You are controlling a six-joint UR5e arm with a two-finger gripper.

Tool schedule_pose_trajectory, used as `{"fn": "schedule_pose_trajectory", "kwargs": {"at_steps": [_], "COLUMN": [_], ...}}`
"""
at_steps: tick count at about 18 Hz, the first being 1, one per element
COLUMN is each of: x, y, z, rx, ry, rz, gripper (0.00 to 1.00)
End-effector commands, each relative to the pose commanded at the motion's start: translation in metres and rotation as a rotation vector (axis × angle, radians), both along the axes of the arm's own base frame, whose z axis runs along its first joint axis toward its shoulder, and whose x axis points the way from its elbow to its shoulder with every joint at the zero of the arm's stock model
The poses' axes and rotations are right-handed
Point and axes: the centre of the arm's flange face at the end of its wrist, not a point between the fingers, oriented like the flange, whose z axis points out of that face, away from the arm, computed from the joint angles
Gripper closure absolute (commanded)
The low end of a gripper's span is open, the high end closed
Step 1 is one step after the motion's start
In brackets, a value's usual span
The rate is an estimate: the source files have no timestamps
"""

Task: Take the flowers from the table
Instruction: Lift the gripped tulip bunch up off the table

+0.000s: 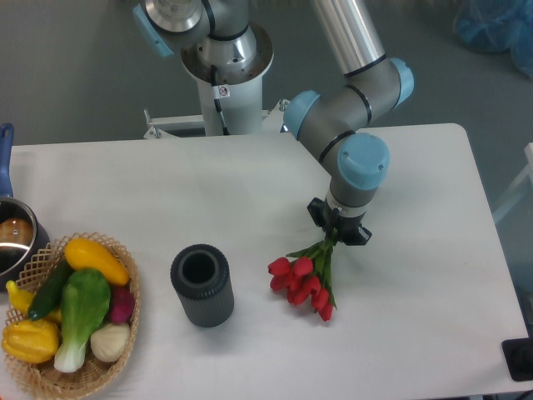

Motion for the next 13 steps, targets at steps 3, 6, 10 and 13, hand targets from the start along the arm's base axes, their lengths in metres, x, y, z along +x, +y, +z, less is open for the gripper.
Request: {"fn": "schedule_pose_trajectory", "kwargs": {"at_steps": [3, 6, 10, 13], "x": [-0.013, -0.02, -0.024, -0.024], "y": [0.018, 0.029, 0.034, 0.044], "z": [0.035, 0.071, 0.12, 0.146], "rx": [0.117, 0.23, 0.368, 0.47], "ry": [0.019, 0.034, 0.046, 0.038], "rz": [0.026, 0.044, 0.068, 0.042], "gripper": [0.96, 0.96, 0.96, 0.96]}}
